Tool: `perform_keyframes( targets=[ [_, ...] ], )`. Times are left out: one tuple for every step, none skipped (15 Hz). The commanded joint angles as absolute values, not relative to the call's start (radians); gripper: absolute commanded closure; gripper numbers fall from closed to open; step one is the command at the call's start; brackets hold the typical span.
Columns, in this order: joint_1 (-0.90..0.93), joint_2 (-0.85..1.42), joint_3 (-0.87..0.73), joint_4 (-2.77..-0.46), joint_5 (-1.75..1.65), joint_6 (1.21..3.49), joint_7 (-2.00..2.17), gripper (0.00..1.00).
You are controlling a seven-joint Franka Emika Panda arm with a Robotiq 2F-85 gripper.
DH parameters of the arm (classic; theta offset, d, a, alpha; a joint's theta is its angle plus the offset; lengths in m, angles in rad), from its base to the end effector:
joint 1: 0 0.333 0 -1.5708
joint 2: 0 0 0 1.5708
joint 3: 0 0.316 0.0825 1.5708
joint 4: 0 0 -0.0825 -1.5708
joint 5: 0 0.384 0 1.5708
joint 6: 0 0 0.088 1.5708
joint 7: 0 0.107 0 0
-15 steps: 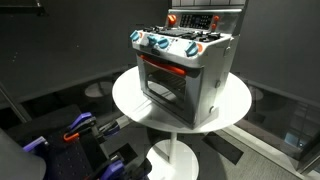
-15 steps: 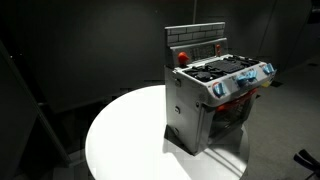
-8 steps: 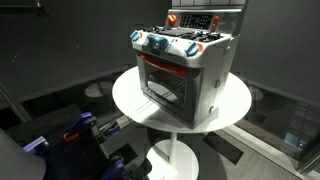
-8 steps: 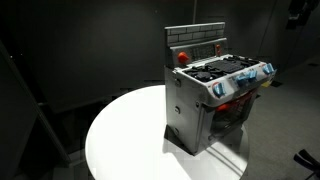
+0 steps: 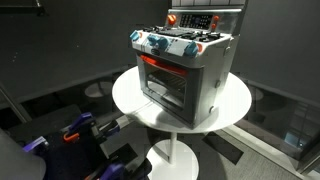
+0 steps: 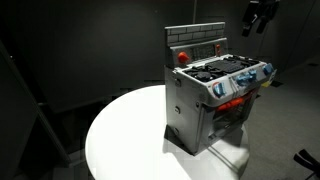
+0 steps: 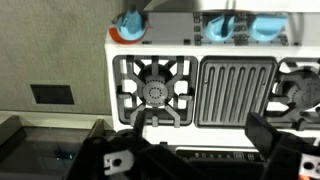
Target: Press the top orange button on the microwave oven controlling panel of the stove twice
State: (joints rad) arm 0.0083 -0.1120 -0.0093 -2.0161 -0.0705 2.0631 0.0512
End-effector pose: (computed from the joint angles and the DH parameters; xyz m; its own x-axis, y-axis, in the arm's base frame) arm 0.5404 -0.0044 0.5170 0.9869 -0.0189 0.1604 -0.0284 -0.9979 0.0574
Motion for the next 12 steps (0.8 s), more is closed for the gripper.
perform_keyframes(
  targets=[
    [-0.003, 0.011, -0.009, -1.891, -0.057, 2.107, 0.096, 0.0],
    [-0.004, 0.039, -0.01, -1.865, -0.058, 2.118, 0.106, 0.0],
    [-0.005, 0.065, -0.012, -1.841, -0.059, 2.124, 0.116, 0.0],
    [-0.007, 0.094, -0.014, -1.813, -0.058, 2.126, 0.128, 0.0],
    [-0.009, 0.124, -0.018, -1.782, -0.059, 2.116, 0.143, 0.0],
    [-0.01, 0.147, -0.021, -1.758, -0.056, 2.111, 0.152, 0.0],
    [-0.011, 0.171, -0.025, -1.734, -0.057, 2.106, 0.163, 0.0],
    [-0.012, 0.196, -0.03, -1.709, -0.056, 2.101, 0.175, 0.0],
    [-0.012, 0.217, -0.034, -1.688, -0.054, 2.096, 0.183, 0.0],
    [-0.012, 0.236, -0.038, -1.668, -0.053, 2.091, 0.196, 0.0],
    [-0.013, 0.254, -0.043, -1.649, -0.052, 2.086, 0.206, 0.0],
    [-0.013, 0.271, -0.047, -1.631, -0.052, 2.079, 0.218, 0.0]
  ],
)
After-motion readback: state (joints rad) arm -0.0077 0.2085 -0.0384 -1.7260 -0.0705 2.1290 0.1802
